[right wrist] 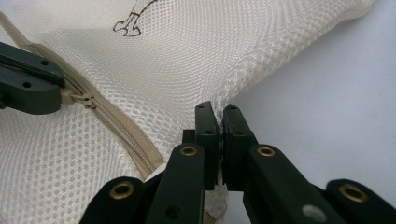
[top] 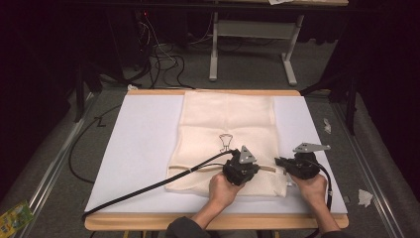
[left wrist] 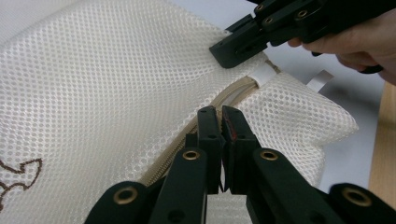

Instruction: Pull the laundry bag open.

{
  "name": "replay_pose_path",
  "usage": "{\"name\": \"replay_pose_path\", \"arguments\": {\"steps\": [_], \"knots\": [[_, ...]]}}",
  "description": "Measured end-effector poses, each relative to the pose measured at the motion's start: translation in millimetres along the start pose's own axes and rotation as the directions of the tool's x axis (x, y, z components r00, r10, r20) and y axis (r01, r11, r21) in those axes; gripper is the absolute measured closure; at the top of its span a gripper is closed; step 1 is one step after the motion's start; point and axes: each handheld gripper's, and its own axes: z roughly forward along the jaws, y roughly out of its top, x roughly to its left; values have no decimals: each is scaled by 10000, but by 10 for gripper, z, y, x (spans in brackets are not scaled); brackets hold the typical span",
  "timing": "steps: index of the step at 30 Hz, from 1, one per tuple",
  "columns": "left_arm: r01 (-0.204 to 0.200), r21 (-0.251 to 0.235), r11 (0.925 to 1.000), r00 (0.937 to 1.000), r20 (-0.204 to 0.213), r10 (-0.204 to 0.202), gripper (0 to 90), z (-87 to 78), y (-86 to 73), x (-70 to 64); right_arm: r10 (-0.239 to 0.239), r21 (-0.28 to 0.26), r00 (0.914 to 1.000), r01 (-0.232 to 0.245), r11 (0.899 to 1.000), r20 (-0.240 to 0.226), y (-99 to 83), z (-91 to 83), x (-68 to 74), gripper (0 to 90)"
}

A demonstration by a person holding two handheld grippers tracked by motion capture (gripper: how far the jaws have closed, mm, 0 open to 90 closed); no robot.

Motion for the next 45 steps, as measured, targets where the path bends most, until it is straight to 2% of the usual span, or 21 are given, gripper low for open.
{"name": "replay_pose_path", "arguments": {"steps": [4,14,22,28,45], "knots": [[-50,0,10000,10000,25,50,875,-20,10,11,-16,-22,10000,16,10000,-28,15,2,16,881],[119,-14,9999,9999,102,-119,875,-35,-21,34,38,10,10000,-38,10000,-50,7,-1,6,881],[164,-38,9999,9998,71,-164,875,-56,-33,53,-91,-5,9999,91,10000,100,4,-3,5,881],[358,-91,9993,9994,19,-358,875,-114,-93,110,-32,-3,9999,32,10000,144,-5,0,0,881],[524,-281,9982,9986,16,-524,874,-220,-145,171,-12,-35,9998,12,10000,180,-2,0,-1,881]]}}
